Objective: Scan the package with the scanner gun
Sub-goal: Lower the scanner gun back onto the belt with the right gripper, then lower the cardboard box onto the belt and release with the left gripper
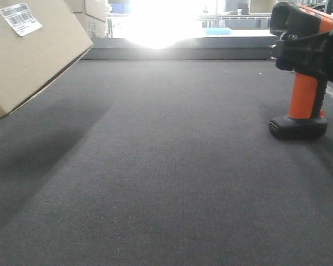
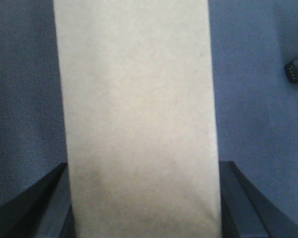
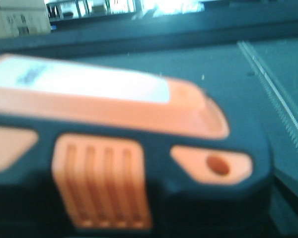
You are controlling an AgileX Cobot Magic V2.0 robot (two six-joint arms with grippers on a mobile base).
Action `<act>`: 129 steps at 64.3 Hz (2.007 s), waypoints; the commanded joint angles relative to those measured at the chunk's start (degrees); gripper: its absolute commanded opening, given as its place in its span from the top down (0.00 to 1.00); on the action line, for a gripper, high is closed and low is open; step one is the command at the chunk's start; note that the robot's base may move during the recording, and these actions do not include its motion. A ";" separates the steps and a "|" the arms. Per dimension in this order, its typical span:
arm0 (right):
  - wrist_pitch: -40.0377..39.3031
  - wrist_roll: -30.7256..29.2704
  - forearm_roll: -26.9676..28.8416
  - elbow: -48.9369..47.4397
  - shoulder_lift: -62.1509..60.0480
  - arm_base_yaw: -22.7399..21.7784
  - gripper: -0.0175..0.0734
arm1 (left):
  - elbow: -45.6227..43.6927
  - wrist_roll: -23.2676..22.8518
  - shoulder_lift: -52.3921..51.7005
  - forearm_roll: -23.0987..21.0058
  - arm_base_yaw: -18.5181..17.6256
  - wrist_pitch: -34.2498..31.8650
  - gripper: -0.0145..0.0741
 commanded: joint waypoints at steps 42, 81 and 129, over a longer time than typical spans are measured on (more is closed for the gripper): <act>26.97 -5.53 -0.38 1.59 -16.76 -2.15 0.18 | -0.40 -7.82 -0.74 2.67 -0.37 -1.15 0.96; 41.00 -5.53 -4.47 4.69 -40.08 -5.51 0.97 | -11.95 -22.38 11.82 26.88 -12.37 -0.41 0.96; 40.66 -5.53 -7.86 4.34 -51.49 -11.08 0.98 | -11.85 -23.86 19.20 29.40 -12.82 -3.70 0.96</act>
